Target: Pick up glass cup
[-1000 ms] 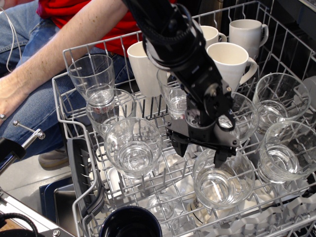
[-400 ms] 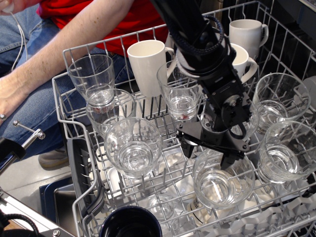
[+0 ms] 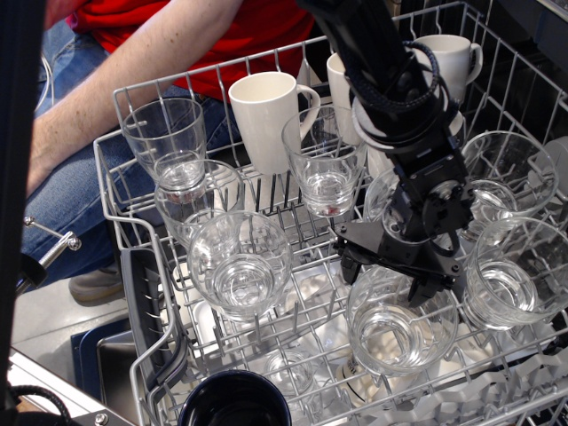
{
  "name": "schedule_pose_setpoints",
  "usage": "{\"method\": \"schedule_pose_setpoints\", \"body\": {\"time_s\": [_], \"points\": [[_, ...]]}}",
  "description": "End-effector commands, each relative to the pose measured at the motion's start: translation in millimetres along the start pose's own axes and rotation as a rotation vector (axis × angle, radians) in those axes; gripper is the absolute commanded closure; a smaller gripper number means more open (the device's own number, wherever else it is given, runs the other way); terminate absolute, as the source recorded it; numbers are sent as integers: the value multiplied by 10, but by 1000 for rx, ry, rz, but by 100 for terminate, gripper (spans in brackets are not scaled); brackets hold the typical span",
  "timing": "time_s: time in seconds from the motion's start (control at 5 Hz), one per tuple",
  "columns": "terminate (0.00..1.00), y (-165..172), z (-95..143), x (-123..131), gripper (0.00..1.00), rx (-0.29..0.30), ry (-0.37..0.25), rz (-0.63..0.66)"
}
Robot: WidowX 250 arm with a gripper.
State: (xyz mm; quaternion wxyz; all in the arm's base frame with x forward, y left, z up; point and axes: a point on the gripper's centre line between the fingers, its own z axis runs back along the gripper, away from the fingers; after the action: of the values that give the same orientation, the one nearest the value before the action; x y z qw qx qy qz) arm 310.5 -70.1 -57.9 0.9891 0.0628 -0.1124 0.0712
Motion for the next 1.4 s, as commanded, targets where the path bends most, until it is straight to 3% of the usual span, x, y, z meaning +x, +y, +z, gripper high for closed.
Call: {"method": "schedule_pose_setpoints", "body": {"time_s": [0.0, 0.2, 0.6, 1.2], "points": [[0, -52, -98, 73, 0, -18, -54, -5], [0, -45, -157, 80, 100, -18, -57, -12], [0, -28, -172, 126, 100, -27, -49, -19], [0, 110, 85, 126, 100, -77, 36, -67]]}}
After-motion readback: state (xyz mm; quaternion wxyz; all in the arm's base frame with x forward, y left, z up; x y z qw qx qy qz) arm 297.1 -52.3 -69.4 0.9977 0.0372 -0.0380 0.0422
